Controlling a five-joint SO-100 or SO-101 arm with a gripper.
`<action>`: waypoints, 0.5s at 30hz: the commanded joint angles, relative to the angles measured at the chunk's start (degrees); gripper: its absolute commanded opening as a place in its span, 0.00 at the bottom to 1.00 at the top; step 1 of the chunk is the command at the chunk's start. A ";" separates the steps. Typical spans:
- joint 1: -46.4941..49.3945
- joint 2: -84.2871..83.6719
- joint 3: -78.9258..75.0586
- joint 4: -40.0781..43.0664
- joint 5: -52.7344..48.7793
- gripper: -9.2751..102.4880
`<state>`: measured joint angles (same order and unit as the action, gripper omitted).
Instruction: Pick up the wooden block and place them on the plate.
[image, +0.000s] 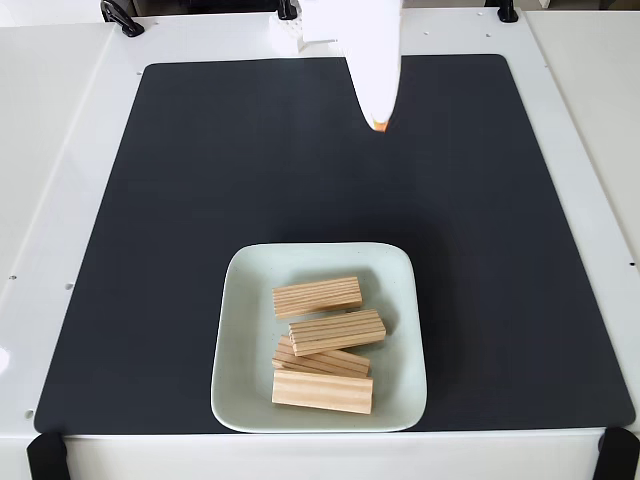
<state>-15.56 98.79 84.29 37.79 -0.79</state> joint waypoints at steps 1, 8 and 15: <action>0.09 11.69 11.78 -12.66 0.26 0.08; 0.35 30.94 31.90 -26.81 0.26 0.08; 1.67 49.13 46.49 -28.21 0.35 0.08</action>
<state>-14.59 140.80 127.00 10.72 -1.05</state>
